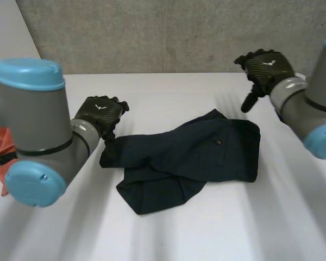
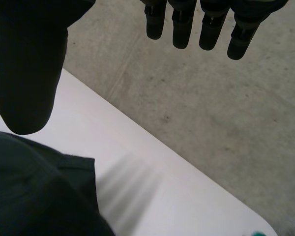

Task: Fold the laundry.

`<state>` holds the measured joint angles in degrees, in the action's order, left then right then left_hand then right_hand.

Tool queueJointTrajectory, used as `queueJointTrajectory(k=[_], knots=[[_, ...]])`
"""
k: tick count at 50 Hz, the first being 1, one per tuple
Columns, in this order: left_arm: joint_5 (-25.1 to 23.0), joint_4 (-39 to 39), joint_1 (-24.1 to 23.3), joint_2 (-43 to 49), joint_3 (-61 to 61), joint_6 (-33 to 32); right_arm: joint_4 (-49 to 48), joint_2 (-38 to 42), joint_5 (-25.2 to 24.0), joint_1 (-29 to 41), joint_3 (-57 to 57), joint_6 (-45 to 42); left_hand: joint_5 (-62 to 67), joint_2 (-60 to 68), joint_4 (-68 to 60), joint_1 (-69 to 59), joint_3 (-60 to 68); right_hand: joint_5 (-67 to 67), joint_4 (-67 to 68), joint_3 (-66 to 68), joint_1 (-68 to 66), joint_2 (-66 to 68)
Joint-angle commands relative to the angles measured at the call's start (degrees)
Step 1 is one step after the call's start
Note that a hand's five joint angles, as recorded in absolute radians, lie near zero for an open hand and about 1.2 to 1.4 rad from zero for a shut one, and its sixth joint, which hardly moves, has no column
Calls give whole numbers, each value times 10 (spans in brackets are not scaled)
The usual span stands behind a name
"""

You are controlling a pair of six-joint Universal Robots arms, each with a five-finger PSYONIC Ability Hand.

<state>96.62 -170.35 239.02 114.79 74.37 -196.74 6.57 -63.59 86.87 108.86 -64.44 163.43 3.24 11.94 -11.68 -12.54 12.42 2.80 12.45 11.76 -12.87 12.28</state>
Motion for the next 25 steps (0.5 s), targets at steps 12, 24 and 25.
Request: queueJointTrajectory(k=[12,24,25], knots=[[-67,-72,36,39,78,-113,83,-129,-137,-46,-329,-94,180,193,-196,-187,188,313,317,324,-313,319],[-116,-60,52,111,4,-110,-138,-34,-115,-25,-380,-93,123,136,-138,-130,131,108,112,119,-108,114],[-115,-55,53,113,0,-109,-148,-30,-109,-23,-379,-91,123,136,-138,-130,131,107,110,117,-106,112]])
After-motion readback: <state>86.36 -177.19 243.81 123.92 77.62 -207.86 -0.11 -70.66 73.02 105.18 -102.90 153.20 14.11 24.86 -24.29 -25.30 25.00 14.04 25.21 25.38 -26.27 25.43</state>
